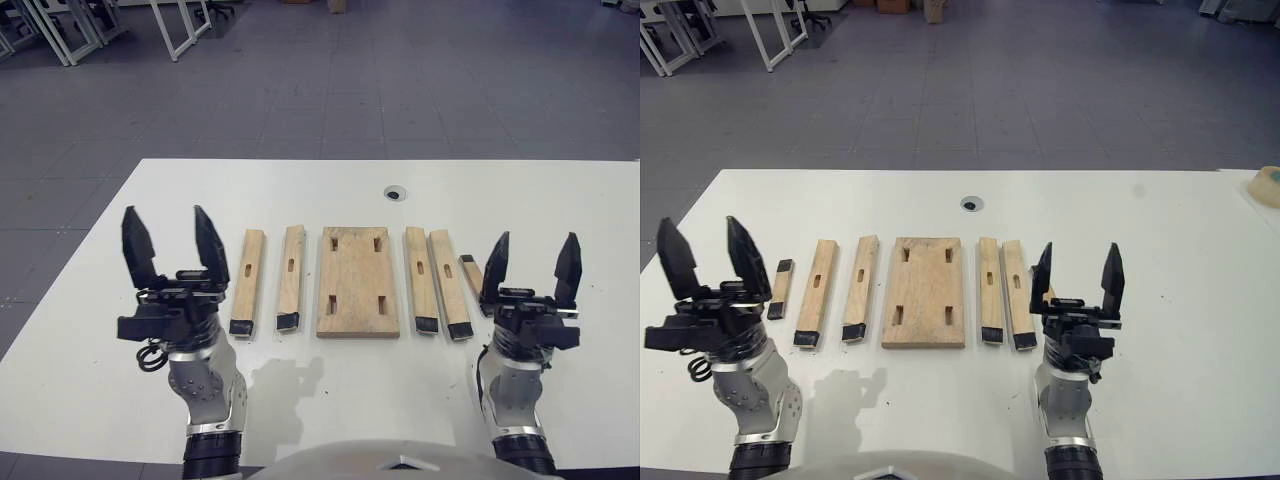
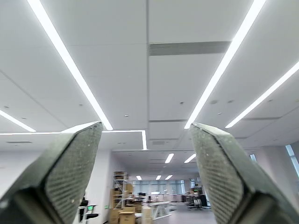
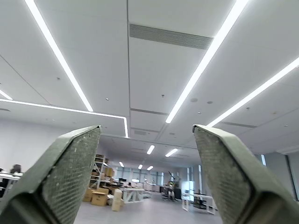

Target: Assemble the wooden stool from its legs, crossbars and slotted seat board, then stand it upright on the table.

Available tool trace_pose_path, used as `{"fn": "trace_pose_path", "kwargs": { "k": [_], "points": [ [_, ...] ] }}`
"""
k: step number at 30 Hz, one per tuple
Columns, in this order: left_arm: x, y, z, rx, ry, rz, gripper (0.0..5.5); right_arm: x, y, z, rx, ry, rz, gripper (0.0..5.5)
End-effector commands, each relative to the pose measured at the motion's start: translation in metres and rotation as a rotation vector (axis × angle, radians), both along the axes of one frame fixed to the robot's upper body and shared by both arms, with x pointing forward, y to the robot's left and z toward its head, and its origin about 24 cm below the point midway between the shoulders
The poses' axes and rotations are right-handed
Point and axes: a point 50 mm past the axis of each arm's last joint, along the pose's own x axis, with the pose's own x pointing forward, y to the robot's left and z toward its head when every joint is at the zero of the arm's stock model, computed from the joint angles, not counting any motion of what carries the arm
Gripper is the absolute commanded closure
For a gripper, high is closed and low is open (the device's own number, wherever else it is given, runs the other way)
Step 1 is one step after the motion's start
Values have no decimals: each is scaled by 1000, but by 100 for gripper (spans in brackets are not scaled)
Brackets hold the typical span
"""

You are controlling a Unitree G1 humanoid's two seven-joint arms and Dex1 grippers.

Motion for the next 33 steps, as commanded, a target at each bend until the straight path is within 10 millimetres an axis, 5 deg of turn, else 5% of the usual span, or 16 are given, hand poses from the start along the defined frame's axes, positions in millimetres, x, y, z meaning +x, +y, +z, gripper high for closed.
{"fn": "trace_pose_path", "kwargs": {
  "k": [1,7,15,33],
  "points": [
    [-2,-2,2,17,-17,-8,208,1,3,1,-21,12,27,189],
    [2,-1,-3,17,40,23,208,4,-2,-1,3,70,-18,189],
    [30,-11,-33,45,424,-10,208,18,-1,-20,-99,447,-97,189],
    [36,-16,-40,80,483,0,208,20,0,-24,-79,544,-59,189]
  ]
}}
